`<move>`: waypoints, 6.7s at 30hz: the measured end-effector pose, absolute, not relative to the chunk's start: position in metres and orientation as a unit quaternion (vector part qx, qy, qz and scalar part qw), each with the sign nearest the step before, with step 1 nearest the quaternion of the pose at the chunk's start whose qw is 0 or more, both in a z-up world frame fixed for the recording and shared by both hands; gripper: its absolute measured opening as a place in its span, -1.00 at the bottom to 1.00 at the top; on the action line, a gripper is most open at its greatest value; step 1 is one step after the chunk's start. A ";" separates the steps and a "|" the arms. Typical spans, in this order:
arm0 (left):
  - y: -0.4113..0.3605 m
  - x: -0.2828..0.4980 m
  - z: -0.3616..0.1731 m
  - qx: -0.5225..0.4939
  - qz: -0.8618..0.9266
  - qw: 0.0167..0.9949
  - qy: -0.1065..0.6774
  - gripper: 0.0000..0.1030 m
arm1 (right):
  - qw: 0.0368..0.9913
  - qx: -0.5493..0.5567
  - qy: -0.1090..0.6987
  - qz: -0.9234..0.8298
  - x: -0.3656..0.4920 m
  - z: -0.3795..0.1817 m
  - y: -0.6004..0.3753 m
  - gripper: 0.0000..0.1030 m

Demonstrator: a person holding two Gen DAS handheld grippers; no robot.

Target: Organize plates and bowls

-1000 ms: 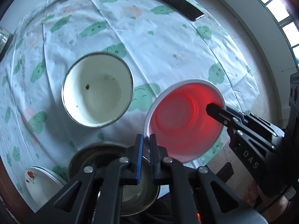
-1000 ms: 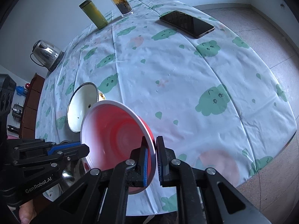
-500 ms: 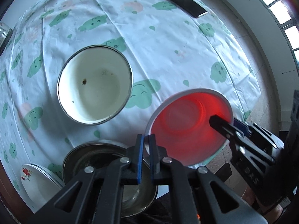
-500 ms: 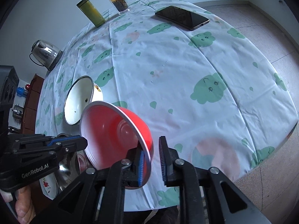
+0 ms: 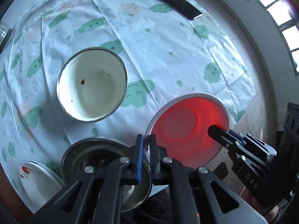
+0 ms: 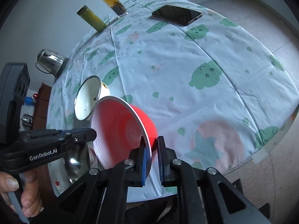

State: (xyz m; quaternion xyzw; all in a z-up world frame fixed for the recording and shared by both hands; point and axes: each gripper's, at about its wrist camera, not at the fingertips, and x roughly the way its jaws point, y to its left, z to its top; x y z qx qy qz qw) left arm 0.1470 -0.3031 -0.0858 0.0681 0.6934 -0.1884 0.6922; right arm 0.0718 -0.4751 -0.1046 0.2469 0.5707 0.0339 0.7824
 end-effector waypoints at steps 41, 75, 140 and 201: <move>-0.184 0.096 -0.044 0.017 -0.118 0.722 0.681 -0.92 | 0.755 0.137 0.621 0.163 0.083 -0.068 -0.352 -0.78; -0.178 0.094 -0.059 0.015 -0.116 0.707 0.698 -0.92 | 0.747 0.118 0.635 0.158 0.087 -0.082 -0.340 -0.78; -0.186 0.100 -0.081 0.046 -0.120 0.711 0.691 -0.72 | 0.764 0.036 0.628 0.145 0.094 -0.103 -0.318 -0.70; -0.166 0.119 -0.075 0.041 -0.082 0.737 0.669 0.23 | 0.808 0.077 0.574 0.114 0.103 -0.080 -0.343 0.10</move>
